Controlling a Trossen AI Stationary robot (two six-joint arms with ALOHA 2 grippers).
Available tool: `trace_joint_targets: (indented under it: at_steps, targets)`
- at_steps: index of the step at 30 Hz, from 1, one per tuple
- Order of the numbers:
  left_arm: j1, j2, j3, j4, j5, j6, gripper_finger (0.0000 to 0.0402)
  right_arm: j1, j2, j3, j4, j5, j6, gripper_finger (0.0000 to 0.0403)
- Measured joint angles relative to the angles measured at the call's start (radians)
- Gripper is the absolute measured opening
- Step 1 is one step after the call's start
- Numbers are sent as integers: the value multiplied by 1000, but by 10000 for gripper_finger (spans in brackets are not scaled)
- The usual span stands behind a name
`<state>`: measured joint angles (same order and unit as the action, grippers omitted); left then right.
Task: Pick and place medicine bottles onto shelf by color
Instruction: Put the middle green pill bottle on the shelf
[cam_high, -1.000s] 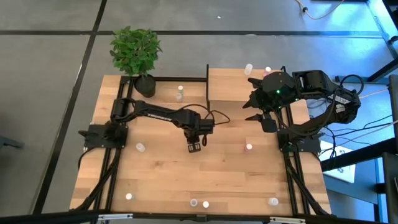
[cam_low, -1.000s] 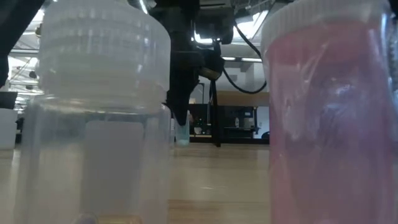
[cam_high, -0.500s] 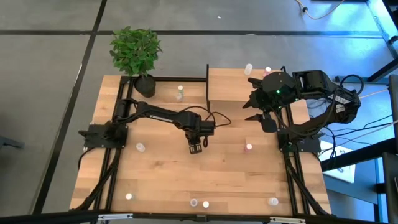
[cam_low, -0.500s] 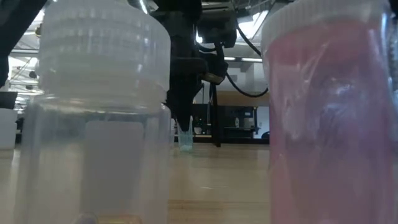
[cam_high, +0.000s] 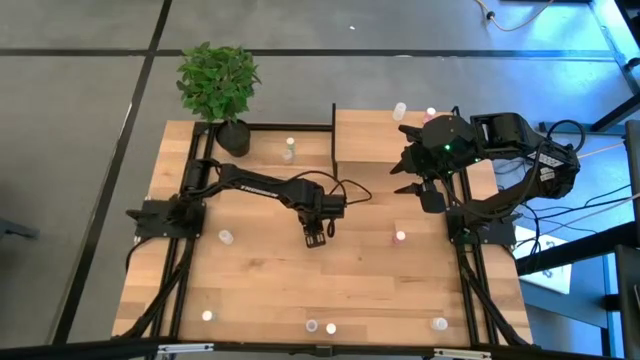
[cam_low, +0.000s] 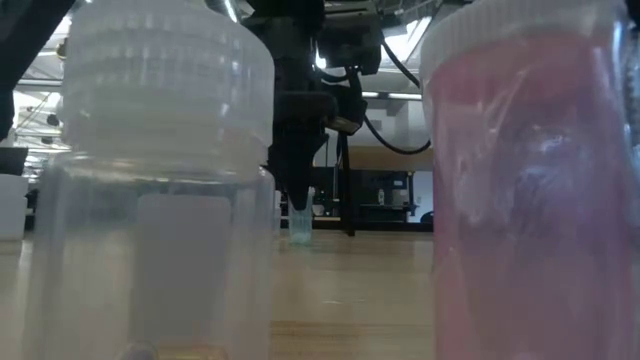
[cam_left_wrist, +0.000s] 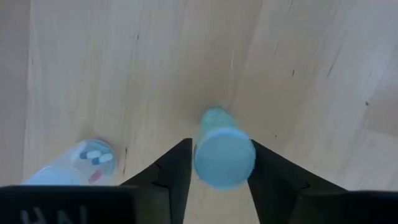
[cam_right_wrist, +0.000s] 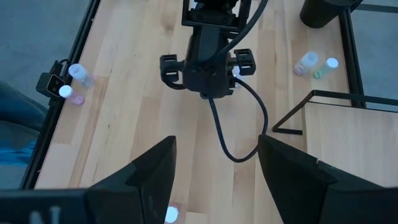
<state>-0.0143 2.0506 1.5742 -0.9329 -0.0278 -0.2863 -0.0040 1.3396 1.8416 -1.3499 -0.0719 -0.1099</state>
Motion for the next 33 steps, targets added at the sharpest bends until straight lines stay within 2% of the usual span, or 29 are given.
trace_joint_targets:
  at_steps: [18, 24, 33]
  targets:
    - [-2, 0, 0, -5, -9, 0, 221, 0, 0, 0, 0, 0, 0, 229]
    - [-1, -19, 0, -28, -12, -9, 226, 0, 0, 0, 0, 0, 0, 229]
    - [-1, -132, 0, -105, -71, -69, 226, 0, 0, 0, 0, 0, 0, 229]
